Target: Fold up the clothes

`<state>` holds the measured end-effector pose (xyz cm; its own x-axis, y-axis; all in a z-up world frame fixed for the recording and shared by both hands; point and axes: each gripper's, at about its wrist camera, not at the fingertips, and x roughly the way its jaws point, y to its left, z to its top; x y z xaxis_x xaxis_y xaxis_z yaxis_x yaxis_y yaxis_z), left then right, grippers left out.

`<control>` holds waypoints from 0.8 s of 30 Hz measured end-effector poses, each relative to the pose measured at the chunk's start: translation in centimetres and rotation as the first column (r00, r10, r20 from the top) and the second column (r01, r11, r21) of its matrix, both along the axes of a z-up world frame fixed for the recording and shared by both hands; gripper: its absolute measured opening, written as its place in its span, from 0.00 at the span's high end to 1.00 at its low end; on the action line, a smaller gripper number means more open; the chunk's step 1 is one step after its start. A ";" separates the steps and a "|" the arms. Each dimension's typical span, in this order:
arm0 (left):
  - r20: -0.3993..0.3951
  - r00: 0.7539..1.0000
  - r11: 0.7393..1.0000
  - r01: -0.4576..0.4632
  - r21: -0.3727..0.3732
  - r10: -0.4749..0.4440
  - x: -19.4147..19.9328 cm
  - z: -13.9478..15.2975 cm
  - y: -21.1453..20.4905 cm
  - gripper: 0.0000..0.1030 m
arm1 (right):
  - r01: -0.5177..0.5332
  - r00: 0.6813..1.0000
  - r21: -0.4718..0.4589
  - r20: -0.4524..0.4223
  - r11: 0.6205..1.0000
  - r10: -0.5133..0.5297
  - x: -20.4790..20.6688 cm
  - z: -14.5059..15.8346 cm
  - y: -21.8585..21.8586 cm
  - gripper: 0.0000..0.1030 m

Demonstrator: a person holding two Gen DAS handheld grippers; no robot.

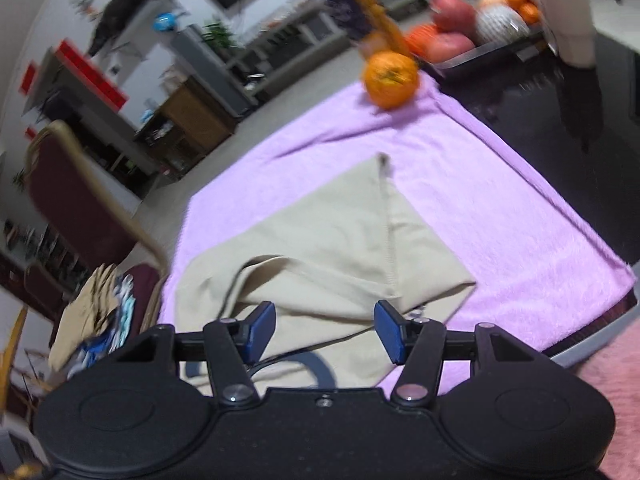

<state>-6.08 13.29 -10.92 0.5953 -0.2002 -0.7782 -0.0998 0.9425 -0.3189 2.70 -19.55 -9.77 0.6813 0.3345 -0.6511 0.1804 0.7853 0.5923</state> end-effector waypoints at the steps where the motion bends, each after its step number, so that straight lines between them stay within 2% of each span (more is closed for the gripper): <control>1: -0.010 1.000 1.000 0.009 0.002 -0.009 0.4 0.2 -0.1 0.47 | 0.011 1.000 0.015 -0.017 1.000 -0.011 0.6 -0.6 -0.6 0.47; 3: -0.019 0.999 0.999 0.046 0.029 -0.045 1.6 0.9 -0.6 0.47 | 0.028 0.999 0.035 -0.041 0.999 -0.026 1.8 -1.4 -1.5 0.49; 5: 0.001 0.996 0.992 0.093 0.083 -0.094 3.5 1.7 -1.4 0.47 | 0.022 0.998 0.033 -0.051 0.999 -0.020 3.2 -1.8 -2.1 0.63; 7: 0.040 0.989 0.983 0.134 0.125 -0.140 6.0 2.4 -2.2 0.48 | -0.005 0.998 0.016 -0.060 1.000 0.006 5.1 -1.9 -2.3 0.69; 10: 0.084 0.974 0.967 0.197 0.161 -0.212 10.2 2.8 -3.6 0.55 | -0.061 0.993 -0.041 -0.105 0.997 0.057 8.7 -2.1 -1.5 0.69; 16: 0.128 0.957 0.952 0.232 0.201 -0.261 15.7 0.7 -5.8 0.54 | -0.126 0.985 -0.122 -0.132 0.984 0.110 14.3 -3.4 -0.1 0.69; 18: 0.076 0.974 0.970 0.202 0.138 -0.213 16.3 -0.7 -5.4 0.55 | -0.104 0.987 -0.138 -0.137 0.985 0.085 15.0 -4.6 -0.2 0.70; 20: 0.040 0.981 0.981 0.186 0.064 -0.188 16.4 -1.2 -4.7 0.53 | -0.088 0.985 -0.141 -0.161 0.986 0.065 15.6 -5.5 -0.3 0.72; 22: 0.039 0.982 0.982 0.180 0.061 -0.183 16.4 -1.3 -4.5 0.50 | -0.096 0.981 -0.131 -0.181 0.987 0.071 16.2 -6.0 -0.3 0.72; 24: 0.030 0.985 0.983 0.167 0.069 -0.170 16.4 -1.5 -4.5 0.50 | -0.101 0.980 -0.160 -0.187 0.982 0.071 16.4 -6.1 0.1 0.75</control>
